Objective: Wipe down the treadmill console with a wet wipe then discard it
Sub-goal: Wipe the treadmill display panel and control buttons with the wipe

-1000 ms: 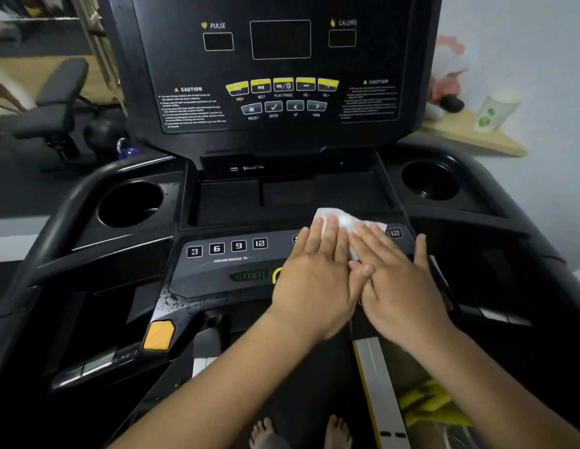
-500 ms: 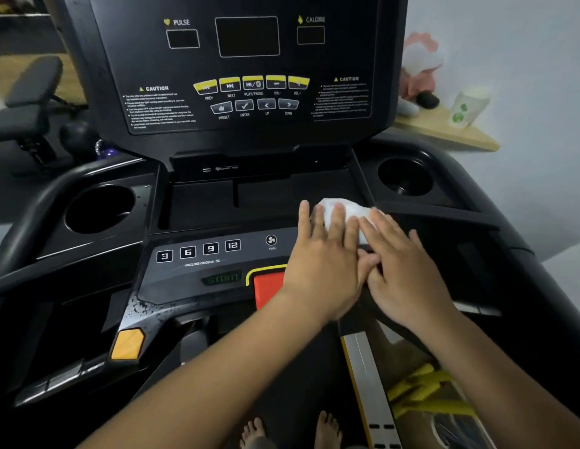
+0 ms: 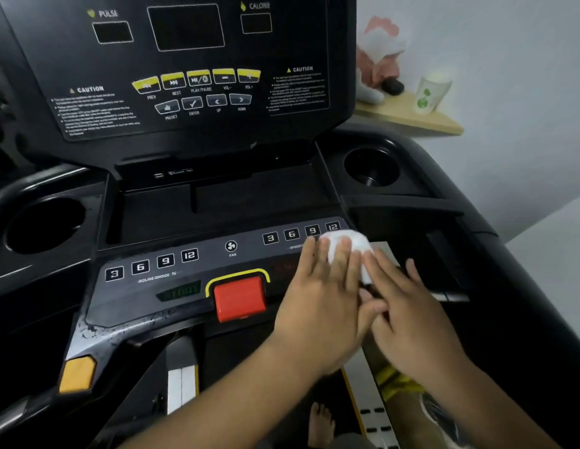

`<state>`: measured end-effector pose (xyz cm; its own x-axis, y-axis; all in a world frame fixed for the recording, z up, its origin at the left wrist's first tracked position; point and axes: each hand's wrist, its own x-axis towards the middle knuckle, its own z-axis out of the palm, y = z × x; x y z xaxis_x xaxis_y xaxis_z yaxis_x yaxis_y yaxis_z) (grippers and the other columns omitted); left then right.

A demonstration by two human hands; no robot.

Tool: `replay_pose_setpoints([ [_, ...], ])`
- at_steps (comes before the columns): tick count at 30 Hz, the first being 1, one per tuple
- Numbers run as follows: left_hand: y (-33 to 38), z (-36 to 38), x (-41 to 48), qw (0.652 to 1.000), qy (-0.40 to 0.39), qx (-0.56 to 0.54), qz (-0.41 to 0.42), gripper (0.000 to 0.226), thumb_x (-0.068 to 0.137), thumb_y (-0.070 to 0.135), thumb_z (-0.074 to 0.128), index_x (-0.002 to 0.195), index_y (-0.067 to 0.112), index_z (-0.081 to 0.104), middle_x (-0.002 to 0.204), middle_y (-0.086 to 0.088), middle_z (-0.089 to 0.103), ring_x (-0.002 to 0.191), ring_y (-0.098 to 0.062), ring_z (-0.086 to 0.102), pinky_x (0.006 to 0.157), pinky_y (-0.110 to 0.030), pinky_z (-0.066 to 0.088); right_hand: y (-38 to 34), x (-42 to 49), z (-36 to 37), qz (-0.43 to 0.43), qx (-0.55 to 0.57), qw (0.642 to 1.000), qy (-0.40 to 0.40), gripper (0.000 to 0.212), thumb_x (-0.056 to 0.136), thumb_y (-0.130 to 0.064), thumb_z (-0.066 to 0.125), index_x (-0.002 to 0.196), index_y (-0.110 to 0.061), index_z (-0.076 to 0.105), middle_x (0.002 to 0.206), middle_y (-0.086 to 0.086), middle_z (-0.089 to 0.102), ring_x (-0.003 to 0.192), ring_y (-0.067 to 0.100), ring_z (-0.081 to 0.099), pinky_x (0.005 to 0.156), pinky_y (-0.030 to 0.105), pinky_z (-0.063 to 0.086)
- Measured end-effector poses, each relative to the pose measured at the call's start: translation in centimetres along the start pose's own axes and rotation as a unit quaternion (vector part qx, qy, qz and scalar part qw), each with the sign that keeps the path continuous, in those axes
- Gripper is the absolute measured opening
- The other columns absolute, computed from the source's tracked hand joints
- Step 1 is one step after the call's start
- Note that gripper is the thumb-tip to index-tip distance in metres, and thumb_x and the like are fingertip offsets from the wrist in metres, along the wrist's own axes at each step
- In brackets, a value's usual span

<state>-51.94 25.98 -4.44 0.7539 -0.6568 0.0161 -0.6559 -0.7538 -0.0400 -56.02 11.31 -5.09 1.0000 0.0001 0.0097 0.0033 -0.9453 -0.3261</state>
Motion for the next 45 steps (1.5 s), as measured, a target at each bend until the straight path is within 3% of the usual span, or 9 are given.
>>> replay_pose_setpoints([
  [3,1.2,1.7,-2.6,0.999,-0.006,-0.028,0.036,0.070,0.103,0.055,0.014,0.145,0.008,0.043,0.152,-0.015,0.040,0.143,-0.040,0.031,0.115,-0.056,0.017,1.2,-3.1,1.9,-0.030,-0.058,0.997,0.034,0.060,0.092,-0.043,0.036,0.142,-0.010,0.043,0.153,0.007,0.035,0.144,0.009,-0.012,0.104,0.045,0.025],
  [6,1.1,2.2,-2.3,0.997,0.029,-0.029,0.059,0.065,0.103,0.053,0.016,0.146,0.012,0.043,0.154,-0.008,0.038,0.147,-0.031,0.025,0.115,-0.059,0.014,1.6,-3.5,3.0,-0.050,-0.032,0.996,0.069,0.057,0.094,-0.033,0.033,0.145,-0.007,0.037,0.158,0.008,0.021,0.146,0.000,-0.014,0.121,0.040,0.015],
  [10,0.8,1.7,-0.9,0.998,0.041,-0.029,0.045,0.066,0.104,0.054,0.012,0.148,0.013,0.039,0.156,-0.006,0.033,0.149,-0.025,0.019,0.116,-0.063,0.013,1.0,-2.6,2.3,-0.011,0.069,0.992,0.105,0.055,0.093,-0.026,0.034,0.145,-0.007,0.033,0.148,0.000,0.028,0.138,-0.018,-0.013,0.111,0.051,0.018],
  [15,0.4,2.1,-3.9,0.999,0.010,-0.030,0.021,0.068,0.103,0.056,0.020,0.147,0.010,0.041,0.156,-0.009,0.034,0.148,-0.027,0.022,0.115,-0.064,0.016,0.5,-3.7,3.5,-0.073,-0.053,0.995,0.029,0.065,0.092,-0.033,0.034,0.152,-0.009,0.025,0.160,0.009,0.024,0.150,0.021,0.015,0.115,0.055,0.012],
  [26,0.1,2.1,-3.8,0.999,0.009,-0.034,0.014,0.072,0.102,0.061,0.015,0.149,0.010,0.037,0.157,-0.009,0.031,0.149,-0.031,0.018,0.116,-0.061,0.016,0.7,-3.3,3.7,-0.060,-0.060,0.996,0.026,0.076,0.087,-0.037,0.038,0.155,-0.012,0.017,0.164,0.003,0.011,0.151,0.017,0.005,0.118,0.052,0.007],
  [31,0.1,1.6,-2.7,0.999,0.028,-0.037,0.010,0.071,0.102,0.058,0.010,0.147,0.012,0.041,0.156,-0.010,0.035,0.148,-0.031,0.023,0.117,-0.057,0.016,1.4,0.6,2.2,-0.014,-0.035,0.999,0.014,0.079,0.086,-0.043,0.026,0.155,-0.019,-0.003,0.165,0.000,-0.003,0.150,0.010,-0.010,0.121,0.048,-0.005],
  [37,-0.8,1.6,-4.2,0.998,0.021,-0.063,0.008,0.070,0.103,0.057,0.012,0.144,0.013,0.046,0.155,-0.007,0.036,0.147,-0.024,0.026,0.115,-0.062,0.015,1.0,-3.1,2.9,-0.092,-0.067,0.993,0.018,0.076,0.089,-0.042,0.041,0.155,-0.012,0.019,0.164,0.002,0.012,0.151,0.015,0.005,0.119,0.053,0.006],
  [42,-1.0,1.1,-2.7,0.998,0.033,-0.048,-0.008,0.070,0.103,0.058,0.011,0.147,0.013,0.042,0.154,-0.007,0.038,0.147,-0.023,0.027,0.117,-0.063,0.011,0.2,0.3,2.5,-0.025,-0.065,0.997,0.014,0.088,0.083,-0.045,0.040,0.156,-0.014,0.002,0.164,0.002,-0.002,0.151,0.015,-0.006,0.121,0.051,0.001],
  [45,-1.1,1.0,-3.7,0.997,0.025,-0.067,-0.030,0.071,0.102,0.059,0.015,0.145,0.010,0.046,0.152,-0.009,0.040,0.145,-0.024,0.031,0.116,-0.062,0.017,-2.0,-1.8,4.0,-0.056,-0.064,0.996,0.023,0.088,0.083,-0.044,0.048,0.156,-0.009,0.011,0.164,0.005,0.005,0.151,0.018,0.001,0.119,0.051,0.004],
])
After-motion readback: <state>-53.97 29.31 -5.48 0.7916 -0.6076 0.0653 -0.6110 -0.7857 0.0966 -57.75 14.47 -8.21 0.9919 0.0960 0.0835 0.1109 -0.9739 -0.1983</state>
